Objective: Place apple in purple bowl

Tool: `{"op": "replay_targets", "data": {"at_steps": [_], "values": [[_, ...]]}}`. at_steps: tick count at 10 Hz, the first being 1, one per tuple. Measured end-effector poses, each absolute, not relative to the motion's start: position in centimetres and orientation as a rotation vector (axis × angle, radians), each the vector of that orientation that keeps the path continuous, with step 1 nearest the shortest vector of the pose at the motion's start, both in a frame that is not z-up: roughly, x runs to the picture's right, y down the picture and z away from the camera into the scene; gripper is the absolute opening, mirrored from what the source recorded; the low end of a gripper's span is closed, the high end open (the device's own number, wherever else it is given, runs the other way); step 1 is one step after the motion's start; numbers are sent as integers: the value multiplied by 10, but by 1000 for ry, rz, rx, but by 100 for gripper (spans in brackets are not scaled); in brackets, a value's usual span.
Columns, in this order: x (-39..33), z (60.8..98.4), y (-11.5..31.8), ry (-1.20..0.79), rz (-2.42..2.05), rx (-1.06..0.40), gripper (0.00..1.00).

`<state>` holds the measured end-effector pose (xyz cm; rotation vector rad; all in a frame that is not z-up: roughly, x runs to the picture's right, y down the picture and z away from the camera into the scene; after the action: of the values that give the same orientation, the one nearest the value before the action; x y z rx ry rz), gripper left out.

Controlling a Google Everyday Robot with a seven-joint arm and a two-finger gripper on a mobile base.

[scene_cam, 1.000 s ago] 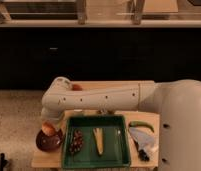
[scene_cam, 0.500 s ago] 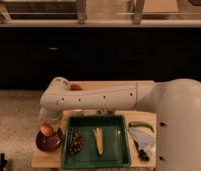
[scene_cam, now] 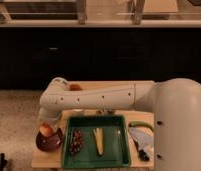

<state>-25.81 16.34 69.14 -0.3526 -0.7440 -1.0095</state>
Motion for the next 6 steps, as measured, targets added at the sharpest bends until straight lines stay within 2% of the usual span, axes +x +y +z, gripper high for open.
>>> {"op": "replay_targets", "data": {"at_steps": [6], "values": [[-263, 693, 164, -769, -1105, -360, 0]]}}
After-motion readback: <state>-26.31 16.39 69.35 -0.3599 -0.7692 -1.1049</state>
